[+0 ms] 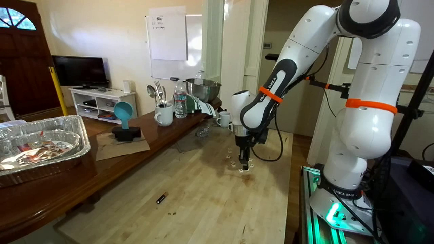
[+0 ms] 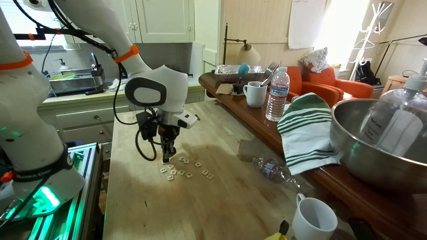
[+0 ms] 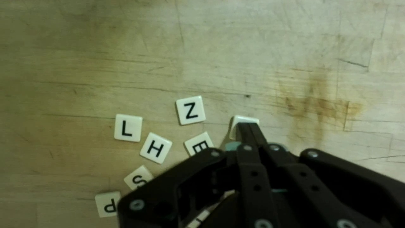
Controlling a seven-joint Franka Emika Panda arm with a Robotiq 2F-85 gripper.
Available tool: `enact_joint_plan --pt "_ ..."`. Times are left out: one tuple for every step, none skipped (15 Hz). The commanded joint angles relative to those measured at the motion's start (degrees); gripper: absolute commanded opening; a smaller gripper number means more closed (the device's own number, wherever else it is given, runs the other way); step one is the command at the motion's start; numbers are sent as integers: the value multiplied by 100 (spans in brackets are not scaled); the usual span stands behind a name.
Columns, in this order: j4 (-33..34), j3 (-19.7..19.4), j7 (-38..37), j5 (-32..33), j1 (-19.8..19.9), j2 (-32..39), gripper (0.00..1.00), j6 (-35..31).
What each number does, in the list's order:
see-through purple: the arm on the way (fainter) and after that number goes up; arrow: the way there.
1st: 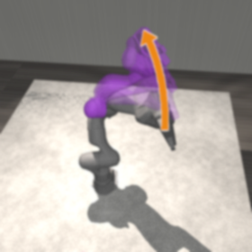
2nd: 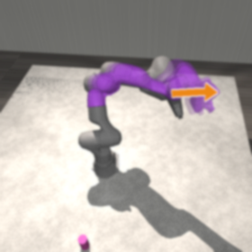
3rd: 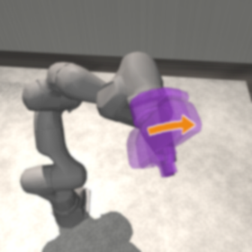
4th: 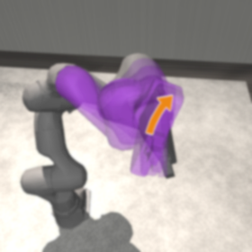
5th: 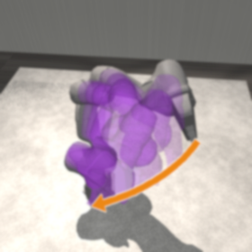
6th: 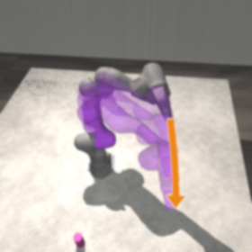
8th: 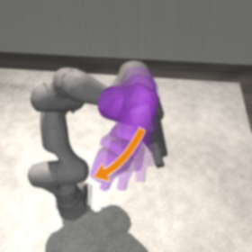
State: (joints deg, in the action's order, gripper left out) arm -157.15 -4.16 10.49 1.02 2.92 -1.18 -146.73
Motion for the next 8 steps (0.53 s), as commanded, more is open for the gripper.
enact_joint_plan --pt "6 30 -234 353 24 293 0 -652" --pt "6 22 -253 369 30 348 0 -821" --pt "5 11 -302 403 41 394 0 -965" --pt "5 2 -326 400 50 439 0 -1112" --pt "4 -7 -327 373 57 485 0 -1236" --pt "3 -27 -416 427 72 532 0 -1364" --pt "0 -41 -417 360 82 566 0 -1449" --pt "-1 -64 -477 330 104 586 0 -1509"
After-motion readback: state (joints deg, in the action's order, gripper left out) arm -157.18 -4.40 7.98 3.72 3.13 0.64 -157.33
